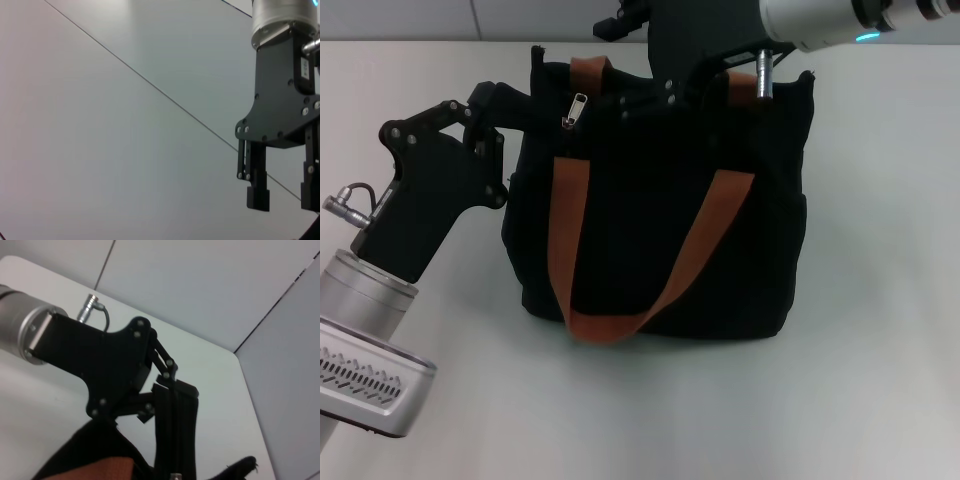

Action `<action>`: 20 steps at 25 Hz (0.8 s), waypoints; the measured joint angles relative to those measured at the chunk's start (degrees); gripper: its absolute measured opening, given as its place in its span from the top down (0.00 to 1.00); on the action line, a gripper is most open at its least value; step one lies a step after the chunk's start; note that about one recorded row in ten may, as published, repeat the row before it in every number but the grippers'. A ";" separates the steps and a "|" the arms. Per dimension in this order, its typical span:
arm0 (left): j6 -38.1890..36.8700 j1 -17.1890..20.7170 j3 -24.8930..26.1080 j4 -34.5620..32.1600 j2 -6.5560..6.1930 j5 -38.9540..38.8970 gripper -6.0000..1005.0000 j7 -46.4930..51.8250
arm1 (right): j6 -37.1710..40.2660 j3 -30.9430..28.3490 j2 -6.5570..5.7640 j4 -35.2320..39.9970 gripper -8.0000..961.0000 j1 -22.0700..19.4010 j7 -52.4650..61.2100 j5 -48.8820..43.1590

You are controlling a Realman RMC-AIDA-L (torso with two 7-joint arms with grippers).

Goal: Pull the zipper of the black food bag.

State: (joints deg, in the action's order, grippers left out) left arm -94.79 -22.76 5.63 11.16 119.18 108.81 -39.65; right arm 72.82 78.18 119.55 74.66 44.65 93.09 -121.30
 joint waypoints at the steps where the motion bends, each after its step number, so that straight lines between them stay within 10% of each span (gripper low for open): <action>1: -0.12 -0.01 -0.03 0.00 0.00 0.00 0.97 0.00 | -0.23 0.04 -0.07 -0.14 0.27 0.19 -0.19 -0.29; 20: -0.33 -1.02 0.04 0.00 0.00 0.00 0.97 0.01 | -6.45 9.42 0.05 -1.50 0.38 2.17 -2.03 -5.61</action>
State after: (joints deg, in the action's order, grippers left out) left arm -95.13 -23.78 5.67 11.16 119.18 108.81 -39.64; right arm 66.38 87.60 119.60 73.16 46.81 91.05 -126.91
